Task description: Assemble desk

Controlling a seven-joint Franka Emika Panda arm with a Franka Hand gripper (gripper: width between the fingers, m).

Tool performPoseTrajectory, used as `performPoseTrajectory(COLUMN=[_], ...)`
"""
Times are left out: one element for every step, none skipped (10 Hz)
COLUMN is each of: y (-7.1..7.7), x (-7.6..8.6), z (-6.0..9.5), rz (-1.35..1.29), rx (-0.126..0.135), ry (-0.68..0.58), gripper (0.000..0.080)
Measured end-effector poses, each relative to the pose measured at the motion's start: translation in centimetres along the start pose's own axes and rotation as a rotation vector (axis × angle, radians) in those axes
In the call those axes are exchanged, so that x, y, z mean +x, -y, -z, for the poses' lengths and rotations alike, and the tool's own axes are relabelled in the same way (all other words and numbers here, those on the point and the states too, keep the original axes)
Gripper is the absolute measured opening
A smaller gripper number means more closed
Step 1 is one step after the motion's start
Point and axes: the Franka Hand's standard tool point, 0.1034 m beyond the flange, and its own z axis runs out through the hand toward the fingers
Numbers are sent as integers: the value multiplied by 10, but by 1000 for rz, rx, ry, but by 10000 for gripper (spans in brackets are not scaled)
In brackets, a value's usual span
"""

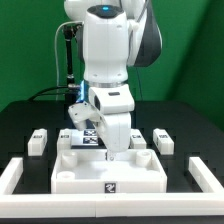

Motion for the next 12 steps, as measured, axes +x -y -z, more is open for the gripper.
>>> performPoseTrajectory(y=[0,1,1,1,1,1,2,1,1,1,1,1], x=[1,1,1,1,1,1,1,0,0,0,0,0], z=[-3,-3,-3,-4,-4,-4,-4,-4,-4,-4,-4,-4], rz=[-11,-13,-14,-14,-14,-15,-15,-16,-17,-18,-18,-18], rx=[-12,-17,-16,-15,-15,-15,-14,-15,-16,-16,-16,-16], ry=[0,1,0,0,0,0,0,0,0,0,0,0], gripper=[650,650,613,436,436,222,222,89,55,55,55,55])
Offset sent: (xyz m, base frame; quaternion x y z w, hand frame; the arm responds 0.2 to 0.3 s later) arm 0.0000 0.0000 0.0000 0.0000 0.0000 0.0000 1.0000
